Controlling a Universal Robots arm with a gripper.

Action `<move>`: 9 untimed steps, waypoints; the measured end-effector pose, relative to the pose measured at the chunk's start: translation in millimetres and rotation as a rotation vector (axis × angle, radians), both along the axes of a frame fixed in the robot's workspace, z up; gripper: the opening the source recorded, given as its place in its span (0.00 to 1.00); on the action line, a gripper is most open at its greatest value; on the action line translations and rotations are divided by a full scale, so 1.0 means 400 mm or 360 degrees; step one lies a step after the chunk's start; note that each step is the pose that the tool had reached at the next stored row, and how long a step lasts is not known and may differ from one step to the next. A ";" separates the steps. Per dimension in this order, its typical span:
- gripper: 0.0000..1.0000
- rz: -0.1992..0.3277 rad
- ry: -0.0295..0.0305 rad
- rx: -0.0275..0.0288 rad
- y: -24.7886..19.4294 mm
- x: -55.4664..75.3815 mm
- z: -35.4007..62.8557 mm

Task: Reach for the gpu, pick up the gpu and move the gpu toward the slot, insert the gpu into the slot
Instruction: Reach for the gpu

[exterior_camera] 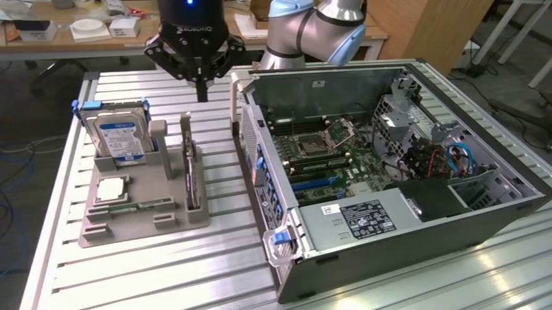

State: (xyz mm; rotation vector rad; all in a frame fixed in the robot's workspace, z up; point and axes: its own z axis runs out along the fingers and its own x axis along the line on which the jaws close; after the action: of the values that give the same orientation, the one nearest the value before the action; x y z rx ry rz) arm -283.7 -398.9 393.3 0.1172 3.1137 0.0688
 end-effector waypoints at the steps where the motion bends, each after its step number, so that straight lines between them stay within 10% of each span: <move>1: 0.10 0.0000 -0.00001 0.00001 0.000 -0.006 0.000; 9: 0.10 0.0000 0.00000 0.00000 0.000 -0.055 0.000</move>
State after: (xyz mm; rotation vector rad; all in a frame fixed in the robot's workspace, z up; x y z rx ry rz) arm -305.6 -398.9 393.3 0.1173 3.1136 0.0688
